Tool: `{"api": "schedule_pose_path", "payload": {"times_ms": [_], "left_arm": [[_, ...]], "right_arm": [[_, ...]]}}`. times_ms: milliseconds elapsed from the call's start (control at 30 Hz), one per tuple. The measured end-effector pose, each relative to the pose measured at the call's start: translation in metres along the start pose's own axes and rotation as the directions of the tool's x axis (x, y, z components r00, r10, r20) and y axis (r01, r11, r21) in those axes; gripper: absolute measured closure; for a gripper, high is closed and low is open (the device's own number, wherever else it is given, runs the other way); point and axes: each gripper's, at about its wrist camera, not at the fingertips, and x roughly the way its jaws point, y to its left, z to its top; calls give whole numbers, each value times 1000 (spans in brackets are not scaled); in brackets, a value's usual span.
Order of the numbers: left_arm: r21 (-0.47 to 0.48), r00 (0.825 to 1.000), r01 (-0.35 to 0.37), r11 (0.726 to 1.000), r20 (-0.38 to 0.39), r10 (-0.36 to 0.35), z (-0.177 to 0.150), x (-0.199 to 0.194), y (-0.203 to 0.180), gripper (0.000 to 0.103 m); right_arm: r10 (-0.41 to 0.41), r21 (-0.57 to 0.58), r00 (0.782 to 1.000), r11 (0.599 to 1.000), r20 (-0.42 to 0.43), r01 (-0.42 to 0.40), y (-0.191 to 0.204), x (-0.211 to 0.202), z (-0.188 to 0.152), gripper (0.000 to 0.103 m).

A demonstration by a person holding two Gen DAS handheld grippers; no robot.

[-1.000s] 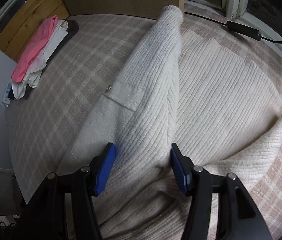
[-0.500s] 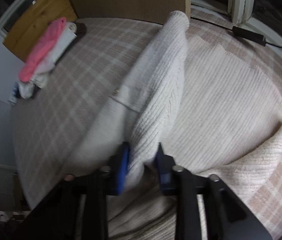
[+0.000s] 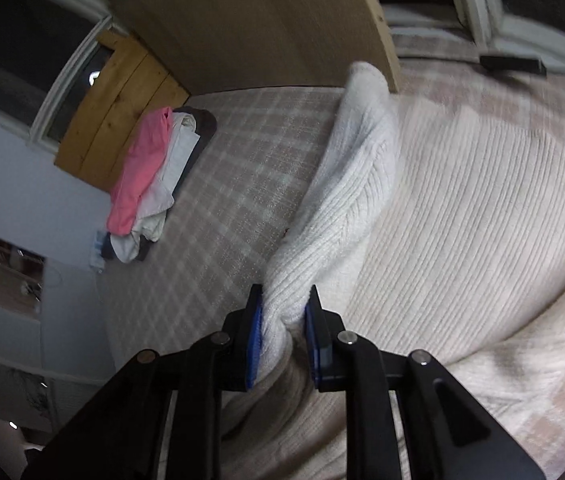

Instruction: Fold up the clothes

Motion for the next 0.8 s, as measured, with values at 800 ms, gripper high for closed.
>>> {"api": "schedule_pose_path", "payload": {"times_ms": [800], "left_arm": [[295,992,67,953,-121,-32,-27,55,-75,80]], "right_arm": [[-259,-140,966,957,-15,255,2,-1,-19,71]]}}
